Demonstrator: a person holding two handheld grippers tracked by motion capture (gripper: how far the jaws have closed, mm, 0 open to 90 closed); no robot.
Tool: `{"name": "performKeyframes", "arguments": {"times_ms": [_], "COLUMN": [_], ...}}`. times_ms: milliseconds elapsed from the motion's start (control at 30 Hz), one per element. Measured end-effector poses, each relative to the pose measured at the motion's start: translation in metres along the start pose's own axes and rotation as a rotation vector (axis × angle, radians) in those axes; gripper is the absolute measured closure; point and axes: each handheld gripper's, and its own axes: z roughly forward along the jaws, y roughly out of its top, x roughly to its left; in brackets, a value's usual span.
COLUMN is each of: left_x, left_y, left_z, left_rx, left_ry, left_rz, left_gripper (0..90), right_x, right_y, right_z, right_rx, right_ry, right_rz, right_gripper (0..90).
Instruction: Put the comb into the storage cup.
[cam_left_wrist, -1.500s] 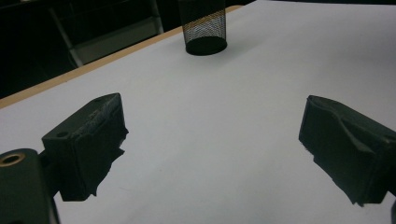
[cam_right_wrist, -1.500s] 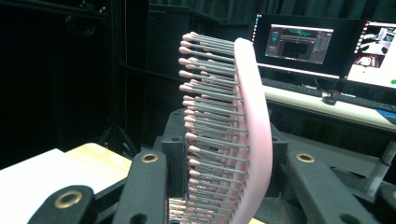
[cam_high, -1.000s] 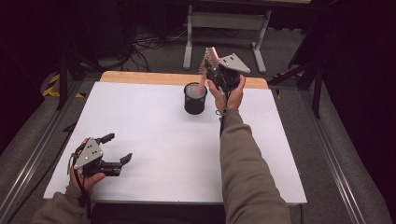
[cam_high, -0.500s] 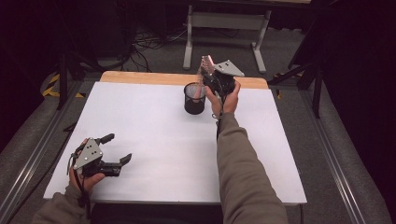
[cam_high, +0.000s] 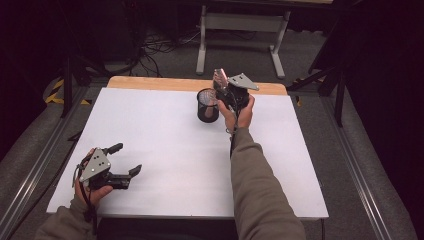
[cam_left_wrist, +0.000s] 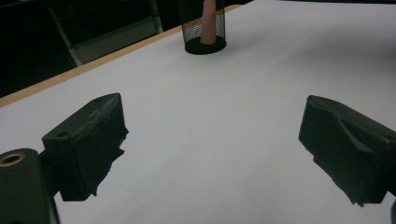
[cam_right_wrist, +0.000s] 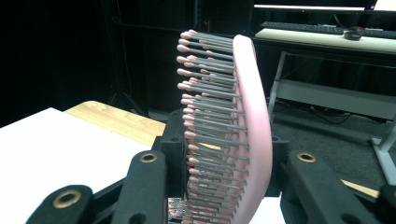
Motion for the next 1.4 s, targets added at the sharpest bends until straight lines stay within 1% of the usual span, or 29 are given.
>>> {"name": "performKeyframes", "arguments": {"times_ms": [67,233,267,400,433,467,633,733,867,1000,1033,1100,1200,1300,1367,1400], "left_x": [0.000,-0.002,-0.001,-0.001,-0.001,-0.002,-0.001,-0.001,0.000,0.001,0.001,0.001,0.001,0.001,0.001,0.001], "left_y": [0.000,0.001,0.001,0.001,0.001,0.001,0.001,0.001,0.000,0.000,0.000,0.000,0.000,0.000,0.000,0.000], "left_z": [0.000,0.000,0.000,0.000,0.000,0.000,0.001,0.001,0.001,0.001,0.001,0.001,0.001,0.001,0.002,0.002], "left_rx": [-0.002,-0.005,-0.002,0.000,0.001,-0.003,-0.002,0.001,0.004,0.004,0.006,0.006,0.004,0.006,0.007,0.007], "left_ry": [0.002,0.004,0.005,0.006,0.007,0.004,0.005,0.006,0.007,0.006,0.006,0.008,0.007,0.008,0.007,0.007], "left_rz": [0.002,0.000,0.006,0.014,0.013,0.001,0.002,0.004,0.006,-0.004,0.001,0.001,-0.005,0.001,-0.002,-0.001], "left_gripper": [8.3,8.4,8.4,8.4,8.4,8.4,8.4,8.4,8.4,8.4,8.4,8.4,8.4,8.4,8.4,8.4], "right_x": [0.000,-0.003,-0.004,-0.007,-0.008,-0.008,-0.009,-0.009,-0.010,-0.008,-0.008,-0.008,-0.009,-0.010,-0.011,-0.011], "right_y": [-0.001,-0.006,-0.007,-0.011,-0.012,-0.012,-0.015,-0.017,-0.020,-0.020,-0.020,-0.020,-0.021,-0.021,-0.021,-0.021], "right_z": [-0.001,-0.004,-0.005,-0.008,-0.009,-0.010,-0.013,-0.013,-0.014,-0.013,-0.013,-0.013,-0.014,-0.015,-0.016,-0.017], "right_rx": [0.000,-0.008,-0.008,0.000,0.002,0.001,0.014,0.034,0.044,0.058,0.062,0.063,0.069,0.070,0.071,0.067], "right_ry": [0.002,0.006,0.005,-0.010,-0.010,-0.006,-0.012,-0.028,-0.021,-0.024,-0.022,-0.021,-0.027,-0.019,-0.006,-0.007], "right_rz": [0.000,0.025,0.031,0.041,0.041,0.043,0.034,0.016,0.011,-0.009,-0.010,-0.011,-0.014,-0.008,0.000,0.003], "right_gripper": [63.5,62.7,62.5,62.0,62.0,61.7,60.6,58.7,58.8,56.2,55.7,54.7,50.7,49.1,45.8,45.0]}}
